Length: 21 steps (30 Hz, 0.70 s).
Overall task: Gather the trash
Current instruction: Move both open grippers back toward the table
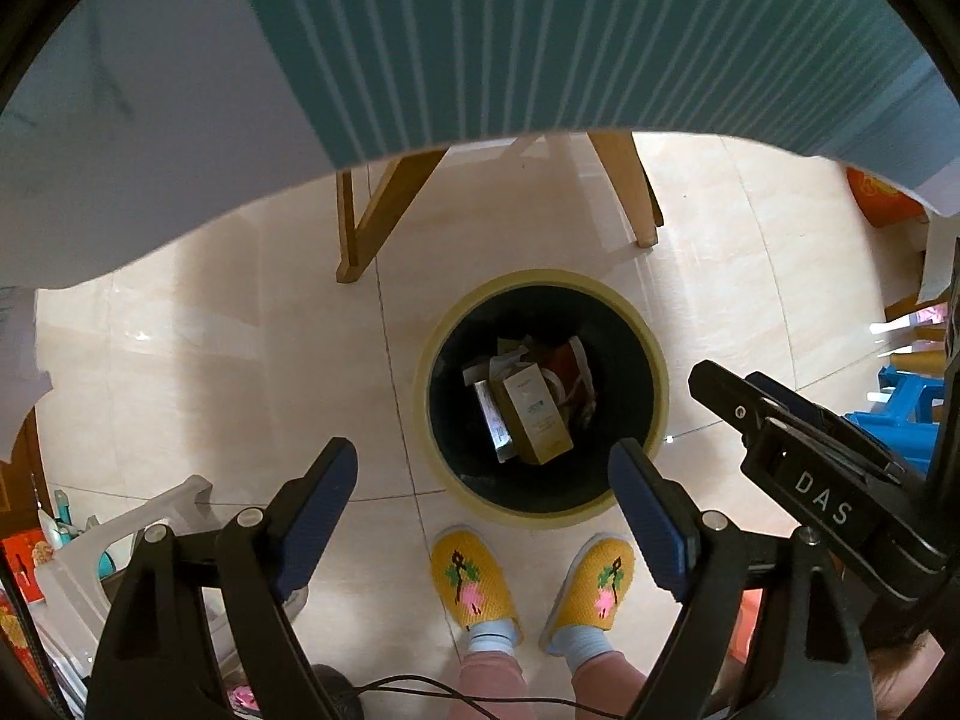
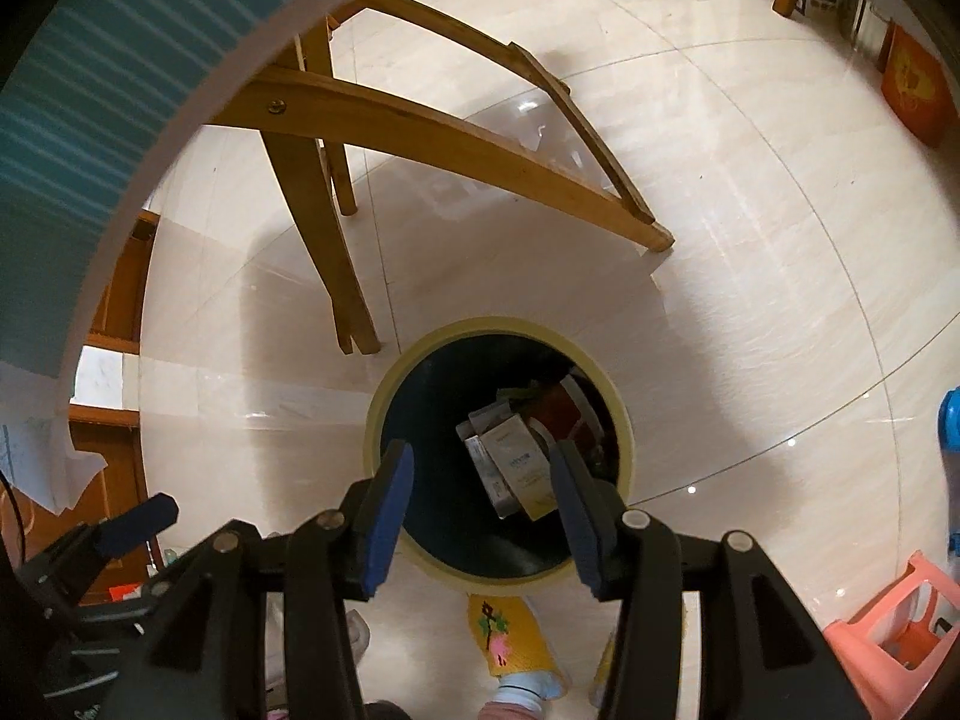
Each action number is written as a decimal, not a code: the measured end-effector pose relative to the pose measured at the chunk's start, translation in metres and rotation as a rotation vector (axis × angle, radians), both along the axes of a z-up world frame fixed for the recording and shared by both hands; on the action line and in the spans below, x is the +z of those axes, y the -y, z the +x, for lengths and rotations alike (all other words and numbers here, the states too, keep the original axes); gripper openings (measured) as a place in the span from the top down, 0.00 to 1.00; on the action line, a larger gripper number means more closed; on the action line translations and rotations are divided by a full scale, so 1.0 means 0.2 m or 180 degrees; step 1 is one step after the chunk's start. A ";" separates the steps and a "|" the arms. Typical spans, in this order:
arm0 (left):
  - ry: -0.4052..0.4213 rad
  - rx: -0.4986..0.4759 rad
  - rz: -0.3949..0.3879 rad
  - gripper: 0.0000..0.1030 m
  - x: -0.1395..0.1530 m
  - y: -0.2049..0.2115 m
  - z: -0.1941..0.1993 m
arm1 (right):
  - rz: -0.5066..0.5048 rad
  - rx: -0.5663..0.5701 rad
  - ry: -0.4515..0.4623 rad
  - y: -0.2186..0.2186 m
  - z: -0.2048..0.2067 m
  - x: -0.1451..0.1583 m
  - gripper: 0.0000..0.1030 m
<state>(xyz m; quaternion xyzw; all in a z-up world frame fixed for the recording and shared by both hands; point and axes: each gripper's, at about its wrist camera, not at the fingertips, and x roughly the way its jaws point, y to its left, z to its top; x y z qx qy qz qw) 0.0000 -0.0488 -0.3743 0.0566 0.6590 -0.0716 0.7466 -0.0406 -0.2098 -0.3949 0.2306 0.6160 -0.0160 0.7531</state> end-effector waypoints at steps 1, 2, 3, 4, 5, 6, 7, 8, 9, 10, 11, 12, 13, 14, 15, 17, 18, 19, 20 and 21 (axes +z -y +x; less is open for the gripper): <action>-0.0014 -0.0001 -0.0008 0.18 0.01 0.00 -0.01 | -0.0006 0.0005 0.0001 0.00 0.00 0.01 0.54; -0.0033 -0.0004 -0.0020 0.18 0.03 0.00 -0.01 | -0.0011 0.0007 0.0000 0.00 -0.01 0.03 0.54; -0.0056 -0.0011 -0.0028 0.18 0.05 0.00 -0.03 | -0.0016 0.0003 -0.0003 0.01 -0.02 0.05 0.54; -0.0074 -0.0022 -0.0027 0.18 0.07 0.01 -0.04 | -0.0014 -0.0002 -0.0011 0.01 -0.03 0.07 0.54; -0.0091 -0.0036 -0.0025 0.18 0.10 0.01 -0.05 | -0.0007 -0.0009 -0.0020 0.02 -0.04 0.09 0.54; -0.0105 -0.0052 -0.0025 0.18 0.13 0.01 -0.06 | -0.0004 -0.0019 -0.0029 0.02 -0.05 0.12 0.54; -0.0116 -0.0068 -0.0026 0.18 0.17 0.01 -0.08 | -0.0007 -0.0023 -0.0035 0.02 -0.06 0.15 0.54; -0.0123 -0.0083 -0.0027 0.18 0.20 0.01 -0.09 | -0.0008 -0.0021 -0.0039 0.02 -0.07 0.18 0.54; -0.0127 -0.0101 -0.0025 0.18 0.24 0.02 -0.11 | -0.0007 -0.0017 -0.0035 0.02 -0.09 0.22 0.54; -0.0126 -0.0114 -0.0021 0.18 0.28 0.02 -0.12 | -0.0006 -0.0012 -0.0031 0.02 -0.10 0.26 0.54; -0.0121 -0.0132 -0.0019 0.18 0.32 0.02 -0.14 | -0.0002 -0.0007 -0.0028 0.02 -0.12 0.30 0.54; -0.0119 -0.0164 -0.0019 0.18 0.37 0.03 -0.16 | 0.0005 -0.0001 -0.0023 0.02 -0.13 0.35 0.54; -0.0119 -0.0197 -0.0018 0.18 0.42 0.03 -0.18 | 0.0005 0.0005 -0.0020 0.02 -0.14 0.39 0.54; -0.0114 -0.0227 -0.0023 0.18 0.48 0.03 -0.20 | 0.0003 0.0009 -0.0016 0.02 -0.15 0.44 0.54; -0.0105 -0.0245 -0.0033 0.18 0.52 0.03 -0.21 | 0.0011 0.0008 -0.0004 0.02 -0.17 0.50 0.54; -0.0051 -0.0281 -0.0048 0.18 0.64 0.02 -0.24 | 0.0023 -0.0007 0.0018 0.03 -0.20 0.60 0.54; -0.0001 -0.0289 -0.0043 0.18 0.71 0.01 -0.26 | 0.0029 -0.0019 0.0023 0.03 -0.22 0.66 0.54; 0.0053 -0.0287 -0.0024 0.18 0.77 0.00 -0.27 | 0.0041 -0.0026 0.0028 0.03 -0.23 0.69 0.54; 0.0127 -0.0274 -0.0002 0.18 0.85 -0.02 -0.28 | 0.0058 -0.0032 0.0032 0.03 -0.25 0.76 0.54; 0.0179 -0.0263 0.0002 0.18 0.91 -0.03 -0.29 | 0.0068 -0.0031 0.0035 0.03 -0.26 0.80 0.54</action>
